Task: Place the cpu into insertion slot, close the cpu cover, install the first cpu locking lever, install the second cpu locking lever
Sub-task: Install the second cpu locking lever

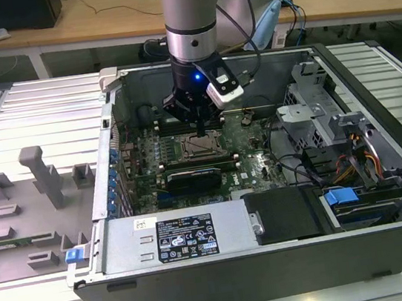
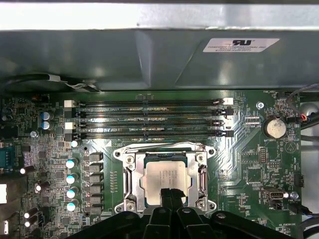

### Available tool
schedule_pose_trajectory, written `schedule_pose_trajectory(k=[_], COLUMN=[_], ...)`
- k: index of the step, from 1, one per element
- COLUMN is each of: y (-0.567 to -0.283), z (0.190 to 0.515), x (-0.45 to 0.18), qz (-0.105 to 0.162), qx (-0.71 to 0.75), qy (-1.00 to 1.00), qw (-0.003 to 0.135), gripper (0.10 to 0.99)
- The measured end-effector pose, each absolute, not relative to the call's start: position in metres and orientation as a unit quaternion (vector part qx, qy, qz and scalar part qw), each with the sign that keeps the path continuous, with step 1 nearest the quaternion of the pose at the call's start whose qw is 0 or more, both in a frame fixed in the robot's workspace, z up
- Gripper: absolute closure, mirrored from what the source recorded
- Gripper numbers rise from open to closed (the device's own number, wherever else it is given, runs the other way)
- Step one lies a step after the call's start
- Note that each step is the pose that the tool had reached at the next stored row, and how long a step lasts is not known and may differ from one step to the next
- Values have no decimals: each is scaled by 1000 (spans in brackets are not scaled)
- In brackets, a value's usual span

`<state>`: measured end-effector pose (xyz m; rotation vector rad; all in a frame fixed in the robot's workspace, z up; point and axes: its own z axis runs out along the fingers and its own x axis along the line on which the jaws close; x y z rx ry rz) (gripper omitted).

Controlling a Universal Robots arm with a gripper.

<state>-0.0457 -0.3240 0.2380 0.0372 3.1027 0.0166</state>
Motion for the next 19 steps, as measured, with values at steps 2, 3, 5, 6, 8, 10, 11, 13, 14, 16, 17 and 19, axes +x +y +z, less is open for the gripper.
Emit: schedule_pose_trajectory(k=[2, 3, 5, 6, 8, 10, 11, 13, 14, 16, 17, 19], y=[-324, -324, -324, -324, -324, -324, -324, -324, -324, -324, -325, -337], z=[238, 238, 238, 238, 238, 241, 243, 244, 244, 244, 244, 244], x=[-46, -46, -46, -46, -46, -46, -46, -46, -46, -46, -46, -46], qz=[5, 5, 5, 5, 5, 5, 4, 4, 4, 4, 4, 4], qx=[12, 12, 12, 12, 12, 12, 12, 12, 12, 12, 12, 12], qy=[1000, 1000, 1000, 1000, 1000, 1000, 1000, 1000, 1000, 1000, 1000, 1000], qw=[19, 19, 19, 19, 19, 19, 19, 19, 19, 19, 19, 19], gripper=[980, 980, 980, 980, 980, 980, 980, 980, 980, 980, 980, 980])
